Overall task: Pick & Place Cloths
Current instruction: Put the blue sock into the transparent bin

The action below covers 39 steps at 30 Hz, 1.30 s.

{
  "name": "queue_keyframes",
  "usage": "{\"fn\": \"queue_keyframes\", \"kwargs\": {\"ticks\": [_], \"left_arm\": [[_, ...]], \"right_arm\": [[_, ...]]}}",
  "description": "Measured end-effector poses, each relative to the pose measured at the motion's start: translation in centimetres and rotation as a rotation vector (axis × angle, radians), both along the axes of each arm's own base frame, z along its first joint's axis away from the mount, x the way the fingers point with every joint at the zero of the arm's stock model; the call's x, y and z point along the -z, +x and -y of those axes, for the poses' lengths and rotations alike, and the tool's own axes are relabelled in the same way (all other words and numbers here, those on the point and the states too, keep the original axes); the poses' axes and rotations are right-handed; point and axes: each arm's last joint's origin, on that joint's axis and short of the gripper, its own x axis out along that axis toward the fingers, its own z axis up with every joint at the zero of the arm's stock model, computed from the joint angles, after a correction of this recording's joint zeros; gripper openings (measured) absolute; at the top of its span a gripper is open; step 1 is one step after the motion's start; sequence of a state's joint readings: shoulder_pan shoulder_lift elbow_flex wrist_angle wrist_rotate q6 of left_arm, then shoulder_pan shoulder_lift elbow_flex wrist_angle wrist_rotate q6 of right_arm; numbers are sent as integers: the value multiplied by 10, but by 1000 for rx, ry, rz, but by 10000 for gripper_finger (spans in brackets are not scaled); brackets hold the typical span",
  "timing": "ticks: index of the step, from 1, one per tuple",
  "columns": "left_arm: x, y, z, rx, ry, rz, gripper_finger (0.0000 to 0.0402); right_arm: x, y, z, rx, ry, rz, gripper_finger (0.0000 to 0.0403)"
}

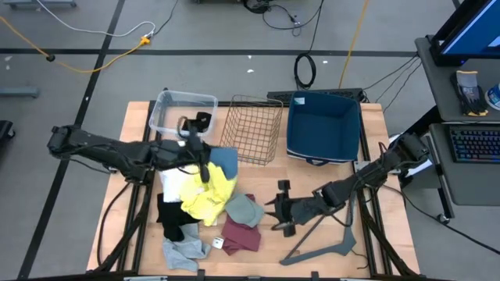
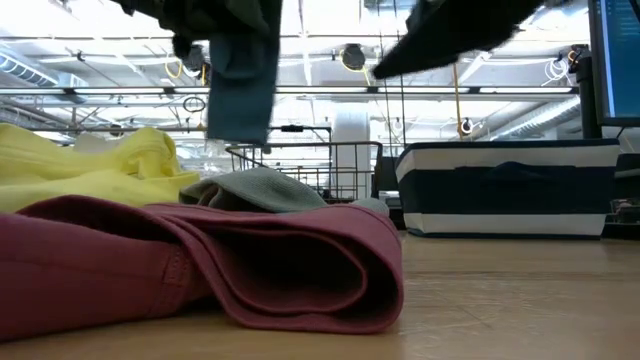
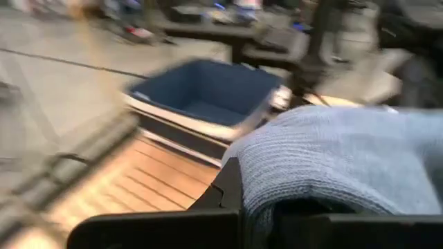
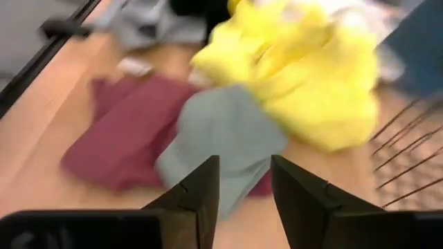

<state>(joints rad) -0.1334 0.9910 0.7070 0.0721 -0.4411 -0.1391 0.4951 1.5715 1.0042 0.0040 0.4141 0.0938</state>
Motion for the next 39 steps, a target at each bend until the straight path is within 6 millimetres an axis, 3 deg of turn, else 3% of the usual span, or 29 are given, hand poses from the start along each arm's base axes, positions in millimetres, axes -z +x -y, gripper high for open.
{"fn": "queue_keyframes", "kwargs": {"ticks": [9,16,19,30,39], "left_arm": [[-47,-29,-26,-377,187,10,1],[-64,-40,-59,-693,329,-86,1],[-61,-45,-77,-769,327,-128,0],[-37,-70,-131,-799,136,-285,0],[-8,-64,-172,-789,13,-424,0]], "right_arm": [[10,-19,-20,-51,22,-107,107],[10,-25,-29,-75,34,-109,91],[10,-27,-32,-84,35,-114,87],[10,-29,-35,-92,34,-113,83],[10,-29,-35,-74,60,-112,80]]}}
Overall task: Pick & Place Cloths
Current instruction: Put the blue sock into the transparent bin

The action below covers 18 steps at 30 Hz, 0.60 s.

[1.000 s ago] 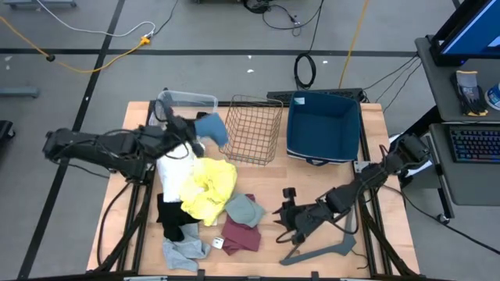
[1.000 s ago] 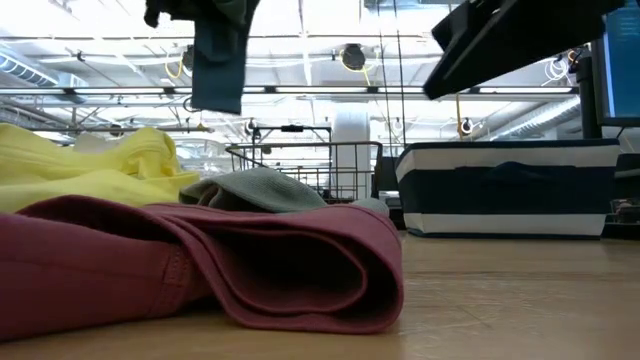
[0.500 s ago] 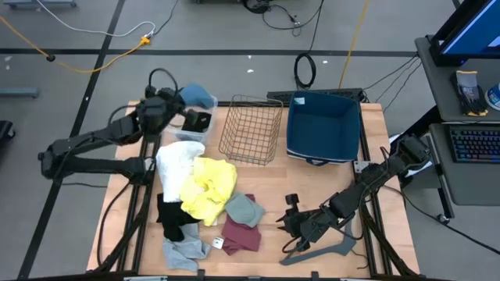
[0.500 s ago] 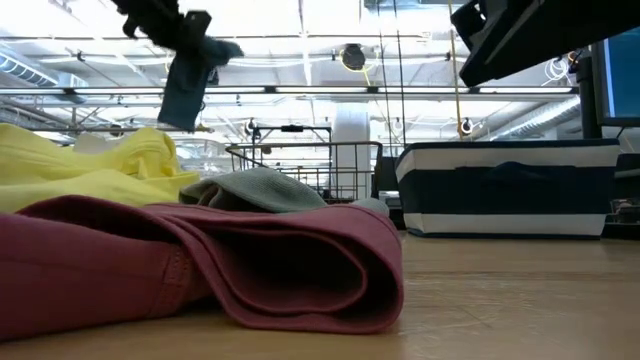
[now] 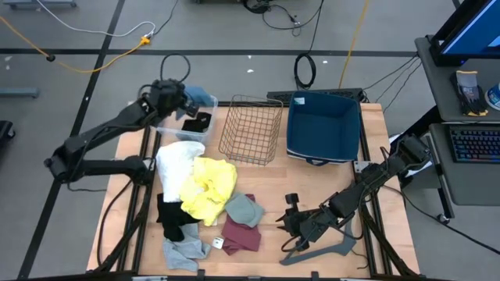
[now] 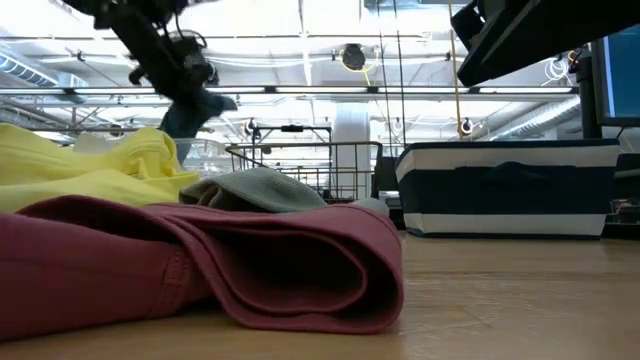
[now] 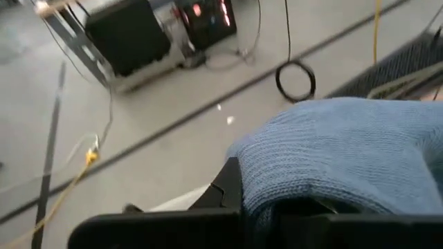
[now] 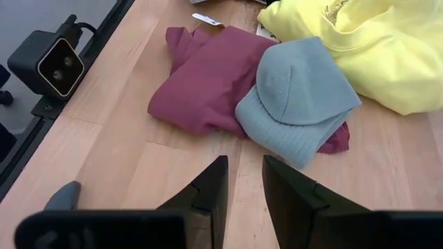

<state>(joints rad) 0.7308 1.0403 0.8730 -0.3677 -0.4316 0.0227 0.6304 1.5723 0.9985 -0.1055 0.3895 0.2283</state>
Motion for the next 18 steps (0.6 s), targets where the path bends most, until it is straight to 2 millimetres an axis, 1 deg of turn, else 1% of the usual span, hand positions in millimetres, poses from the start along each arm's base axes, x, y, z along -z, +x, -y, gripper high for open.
{"fn": "queue_keyframes", "kwargs": {"ticks": [4,8,14,18], "left_arm": [[16,3,-12,-11,-93,-38,0],[31,0,-15,-41,-185,-126,0],[45,-7,-20,-92,-289,-206,0],[53,-6,-26,-115,-326,-224,0]], "right_arm": [[0,0,0,13,14,-5,79],[0,0,0,12,13,-6,79],[0,0,1,15,11,-5,77],[0,0,1,17,13,-5,77]]}}
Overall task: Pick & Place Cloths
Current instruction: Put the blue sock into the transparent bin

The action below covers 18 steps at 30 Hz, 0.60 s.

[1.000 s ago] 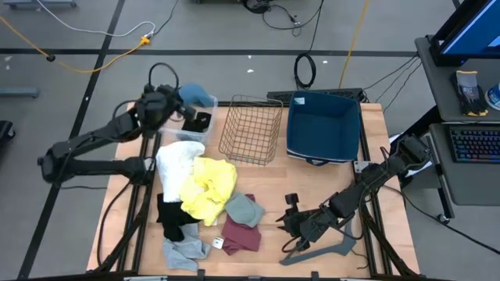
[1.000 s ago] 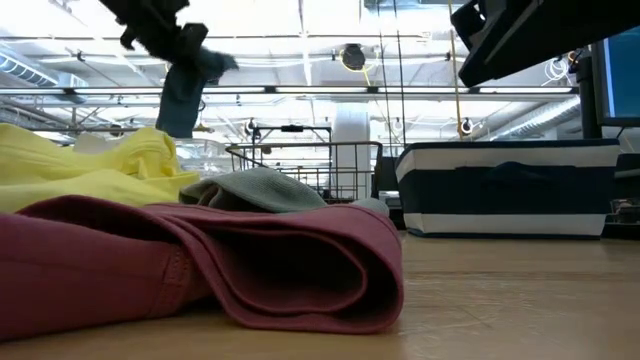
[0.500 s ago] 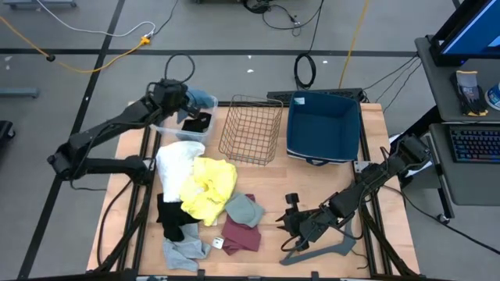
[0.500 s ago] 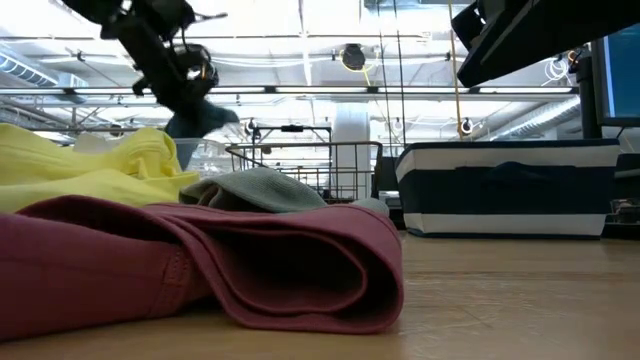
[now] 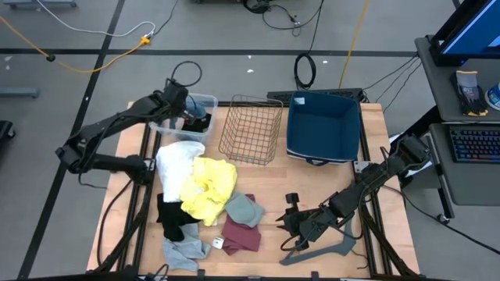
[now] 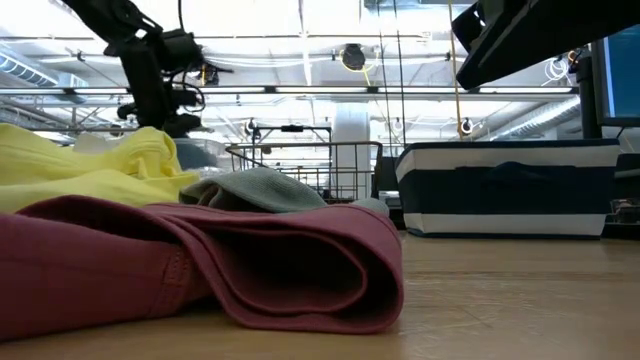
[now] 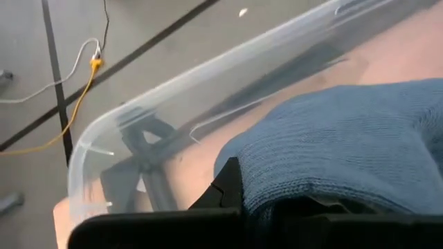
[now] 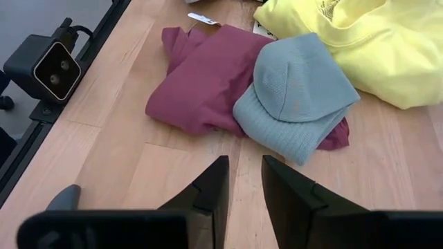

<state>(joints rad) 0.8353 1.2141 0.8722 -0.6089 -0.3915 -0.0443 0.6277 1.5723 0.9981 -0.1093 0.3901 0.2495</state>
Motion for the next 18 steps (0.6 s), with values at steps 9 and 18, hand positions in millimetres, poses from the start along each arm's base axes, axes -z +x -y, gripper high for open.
{"fn": "queue_keyframes", "kwargs": {"ticks": [9,18], "left_arm": [[21,9,-8,18,-105,-12,1],[22,11,-8,27,-139,30,6]], "right_arm": [[0,0,0,0,0,0,77],[0,0,0,0,3,3,75]]}}
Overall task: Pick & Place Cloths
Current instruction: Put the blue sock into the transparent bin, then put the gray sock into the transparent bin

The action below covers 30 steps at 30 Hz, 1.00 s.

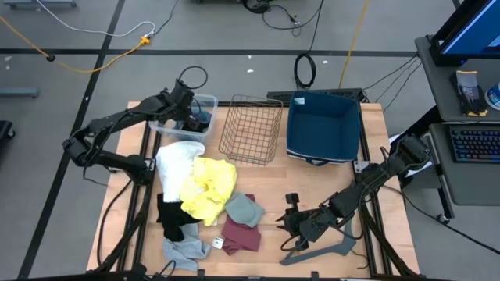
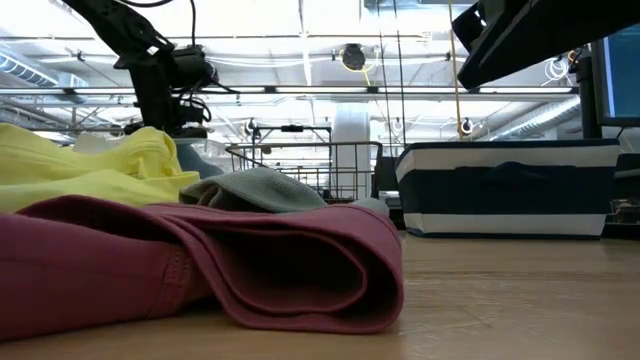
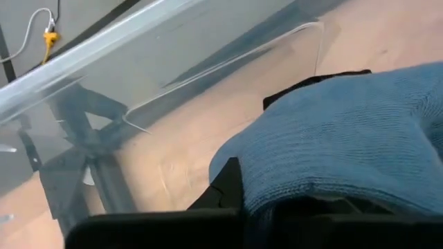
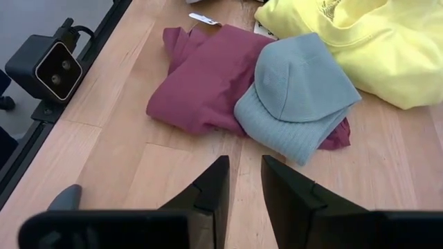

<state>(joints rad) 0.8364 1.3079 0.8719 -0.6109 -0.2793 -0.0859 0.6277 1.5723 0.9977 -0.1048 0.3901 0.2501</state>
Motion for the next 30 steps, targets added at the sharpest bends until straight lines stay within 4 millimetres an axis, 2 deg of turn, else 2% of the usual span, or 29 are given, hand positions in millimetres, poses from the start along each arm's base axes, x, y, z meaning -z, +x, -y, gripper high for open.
{"fn": "queue_keyframes", "kwargs": {"ticks": [4,12,17,20,24,30], "left_arm": [[0,0,0,-12,-3,8,41],[2,-3,4,-5,-50,-11,180],[-11,-10,14,4,-32,2,246],[-28,-15,25,21,29,62,269],[-52,-21,45,82,95,195,287],[-81,-33,79,235,135,423,288]], "right_arm": [[-1,1,0,0,7,9,75],[-1,1,-1,0,11,15,75],[-3,6,4,2,4,34,75],[-6,11,8,-15,-18,73,75],[-11,21,14,-120,-14,126,76],[-16,30,24,-164,-59,190,103]]}}
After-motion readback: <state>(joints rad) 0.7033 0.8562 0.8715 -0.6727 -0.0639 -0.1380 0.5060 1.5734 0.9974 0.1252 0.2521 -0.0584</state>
